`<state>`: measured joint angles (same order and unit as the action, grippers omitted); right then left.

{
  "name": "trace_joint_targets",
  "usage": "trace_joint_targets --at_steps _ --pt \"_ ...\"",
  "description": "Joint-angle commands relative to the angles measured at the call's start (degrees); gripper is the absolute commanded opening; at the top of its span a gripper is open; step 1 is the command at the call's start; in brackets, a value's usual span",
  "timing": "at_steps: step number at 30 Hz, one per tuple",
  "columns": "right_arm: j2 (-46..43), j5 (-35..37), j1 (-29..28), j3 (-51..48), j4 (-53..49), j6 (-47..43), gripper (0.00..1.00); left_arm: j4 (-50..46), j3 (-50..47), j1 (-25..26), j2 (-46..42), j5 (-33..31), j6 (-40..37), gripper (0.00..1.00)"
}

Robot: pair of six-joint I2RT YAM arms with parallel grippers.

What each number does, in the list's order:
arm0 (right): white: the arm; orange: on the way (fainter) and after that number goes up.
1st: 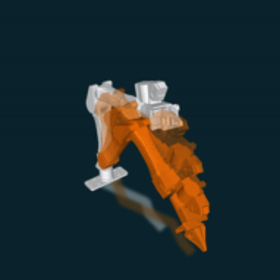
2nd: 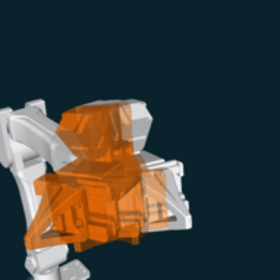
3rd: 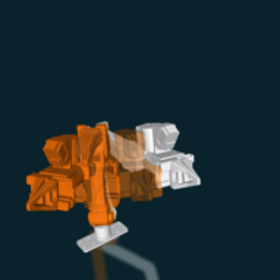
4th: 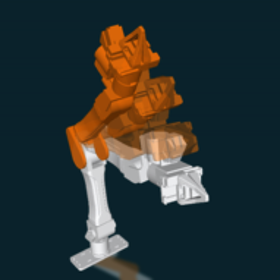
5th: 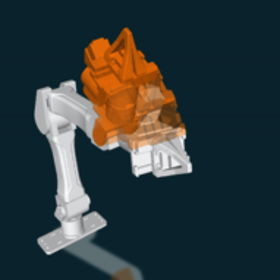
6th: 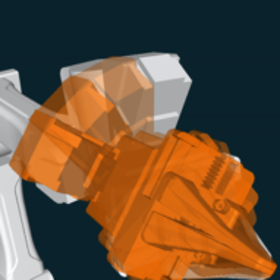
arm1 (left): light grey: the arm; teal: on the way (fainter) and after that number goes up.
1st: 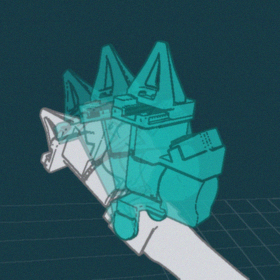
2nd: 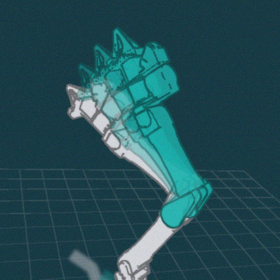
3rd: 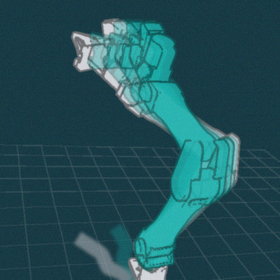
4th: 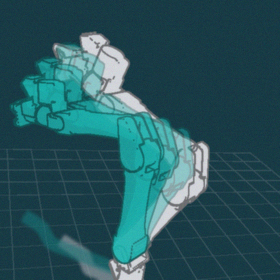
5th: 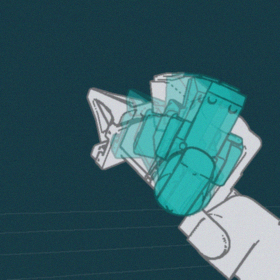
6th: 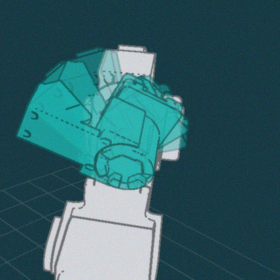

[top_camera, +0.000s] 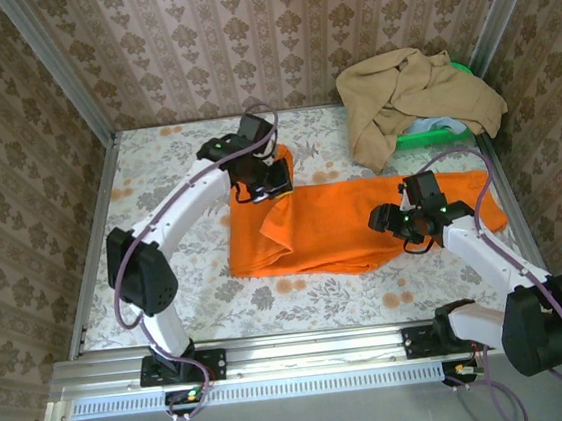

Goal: Fold and stack the trousers

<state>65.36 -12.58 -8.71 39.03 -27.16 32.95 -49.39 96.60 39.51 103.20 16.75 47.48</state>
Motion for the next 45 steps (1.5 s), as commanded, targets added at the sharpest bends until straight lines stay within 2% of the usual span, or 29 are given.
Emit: trace_joint_targets --at_steps 1,7,13,14,15,16,18,20,21,22,23,25,28,30,34,35,39,42,45 --pt "-1.9 1.0 0.4 0.1 -0.6 -0.4 0.7 6.8 -0.9 2.2 -0.2 2.3 6.1 0.0" --pt "-3.5 1.2 1.3 0.2 -1.5 -0.4 0.7 10.2 -0.6 5.6 2.6 2.5 9.7 0.0" --pt "-4.6 1.2 1.5 0.2 -2.5 -0.5 0.7 14.8 0.5 7.0 7.8 3.9 12.7 0.0" --pt "-4.9 1.2 1.5 0.3 -2.5 -0.5 0.7 16.4 0.8 7.1 8.8 4.7 12.9 0.02" --pt "-5.1 1.3 1.5 0.3 -2.6 -0.4 0.7 17.4 1.2 7.2 9.7 5.3 13.3 0.22" --pt "-5.2 1.3 1.5 0.4 -2.8 -0.6 0.7 20.1 1.2 7.5 10.6 6.7 13.5 0.57" --pt "-5.2 1.3 1.5 0.7 -3.0 -0.6 0.7 24.8 1.5 8.5 11.2 8.9 12.7 0.62" --pt "-5.2 1.5 1.5 1.3 -3.3 -0.7 0.7 24.1 4.2 8.8 10.9 10.6 8.6 0.85" --pt "-5.2 1.5 1.5 1.4 -3.3 -0.7 0.7 22.2 5.4 8.6 10.4 10.7 6.5 0.86" --pt "-5.0 1.5 1.4 1.7 -3.2 -0.7 0.7 19.8 6.0 8.1 9.0 10.3 3.9 0.96" --pt "-4.5 1.5 1.2 1.9 -3.2 -0.7 0.7 18.2 5.5 7.4 7.0 9.3 1.4 1.0" --pt "-3.1 1.9 -0.1 2.8 -3.1 -0.8 0.7 15.8 1.8 5.0 2.1 7.2 -2.1 1.0" --pt "0.2 3.8 -4.3 5.0 -2.6 -0.1 0.7 10.0 -6.4 -0.8 -5.7 -0.8 -8.0 1.0" --pt "2.9 8.2 -8.8 8.1 -3.1 -0.6 0.71 4.7 -11.3 -4.5 -8.7 -7.4 -11.8 1.0" --pt "11.3 17.6 -18.0 19.8 -7.4 -3.3 0.71 2.1 -21.2 -8.9 -10.9 -16.4 -15.6 0.98" --pt "13.8 17.5 -19.9 23.0 -7.6 -3.4 0.7 3.7 -24.1 -10.1 -11.5 -17.1 -14.7 0.97" --pt "26.3 9.8 -24.8 31.6 -4.6 0.4 0.66 13.1 -35.0 -16.9 -14.5 -13.3 -11.4 0.89" --pt "35.6 9.9 -28.2 37.1 -5.3 1.9 0.62 12.6 -35.6 -17.5 -13.2 -15.5 -13.5 0.89" --pt "42.5 9.7 -28.9 40.7 -5.4 3.2 0.59 12.2 -34.6 -16.7 -10.2 -17.6 -15.8 0.89"
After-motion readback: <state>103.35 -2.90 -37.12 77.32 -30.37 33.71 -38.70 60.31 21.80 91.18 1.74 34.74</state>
